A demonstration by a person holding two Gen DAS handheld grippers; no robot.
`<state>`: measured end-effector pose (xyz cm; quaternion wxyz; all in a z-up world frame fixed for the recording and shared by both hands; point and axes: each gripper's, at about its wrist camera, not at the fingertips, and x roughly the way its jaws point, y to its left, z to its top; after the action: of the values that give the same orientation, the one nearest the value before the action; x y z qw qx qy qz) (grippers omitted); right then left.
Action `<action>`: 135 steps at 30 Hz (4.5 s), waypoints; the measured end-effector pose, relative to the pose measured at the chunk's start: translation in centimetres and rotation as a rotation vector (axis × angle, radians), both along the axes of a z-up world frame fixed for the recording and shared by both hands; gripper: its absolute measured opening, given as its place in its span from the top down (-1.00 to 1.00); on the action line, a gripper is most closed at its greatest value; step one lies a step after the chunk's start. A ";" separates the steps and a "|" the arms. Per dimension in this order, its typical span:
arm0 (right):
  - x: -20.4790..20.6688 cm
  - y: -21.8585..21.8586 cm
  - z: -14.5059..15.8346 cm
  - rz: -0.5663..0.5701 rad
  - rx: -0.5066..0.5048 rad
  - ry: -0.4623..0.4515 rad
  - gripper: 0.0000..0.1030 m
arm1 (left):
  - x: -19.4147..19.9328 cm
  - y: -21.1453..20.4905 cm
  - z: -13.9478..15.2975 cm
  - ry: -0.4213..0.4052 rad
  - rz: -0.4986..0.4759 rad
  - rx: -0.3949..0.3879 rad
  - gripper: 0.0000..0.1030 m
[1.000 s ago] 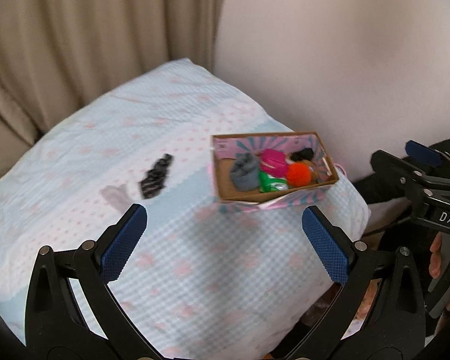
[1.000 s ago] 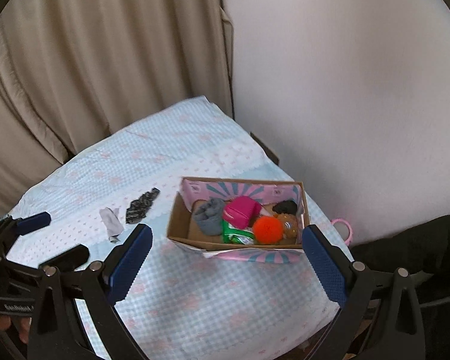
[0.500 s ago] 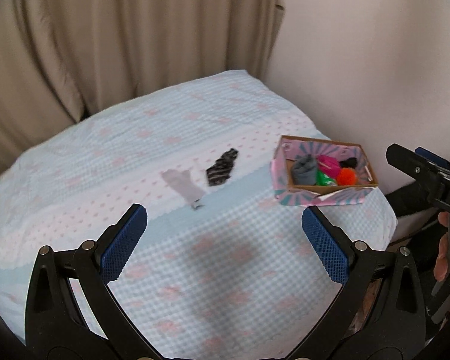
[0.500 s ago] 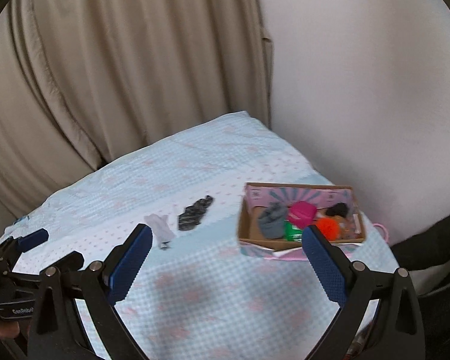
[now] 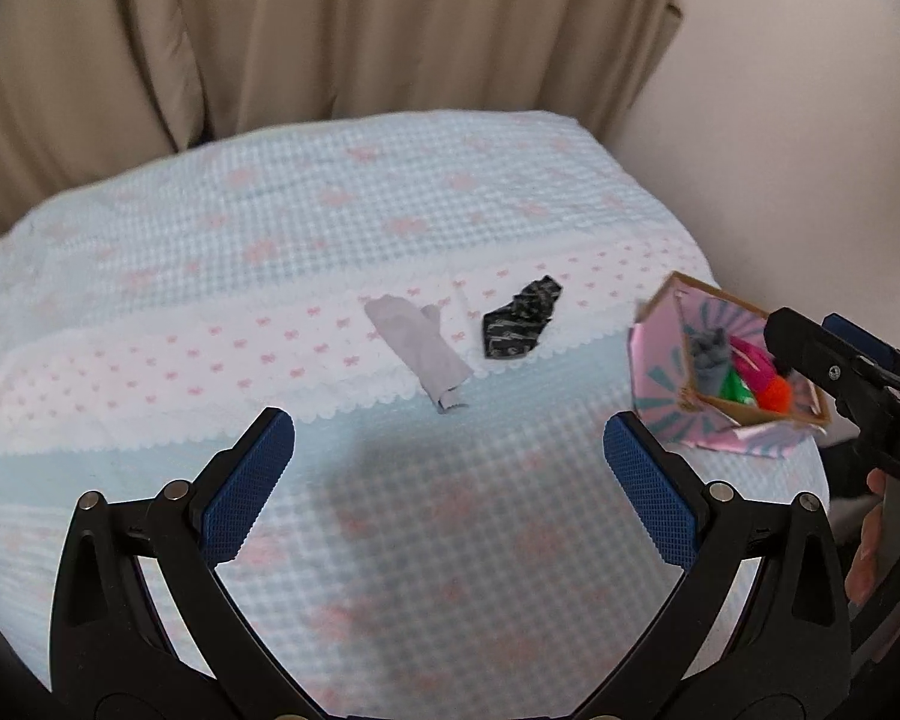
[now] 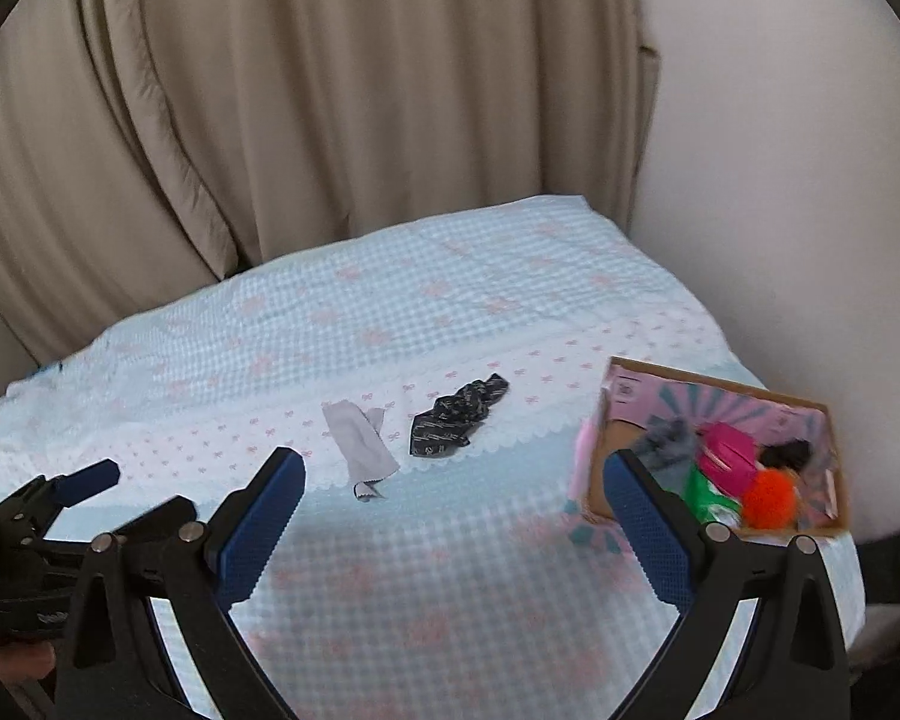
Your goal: Organize soft objects
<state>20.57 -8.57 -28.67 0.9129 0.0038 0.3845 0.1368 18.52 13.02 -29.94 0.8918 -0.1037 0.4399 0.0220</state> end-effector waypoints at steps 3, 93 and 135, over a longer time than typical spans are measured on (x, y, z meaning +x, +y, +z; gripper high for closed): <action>2.9 1.3 -3.0 0.043 -0.007 0.006 -0.93 | 2.0 0.1 -3.2 -0.004 0.028 -0.009 -0.99; 5.8 1.0 -11.2 0.084 -0.001 0.053 0.14 | 11.7 2.2 -15.8 0.142 0.129 -0.021 -1.00; 7.2 -1.1 -4.9 0.021 0.065 -0.029 0.14 | 13.1 -1.9 -1.5 -0.058 -0.085 0.010 0.67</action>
<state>27.79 -9.69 -33.60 0.9162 0.0275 0.3668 0.1591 31.63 11.11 -31.49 0.9047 -0.0809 0.4179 -0.0167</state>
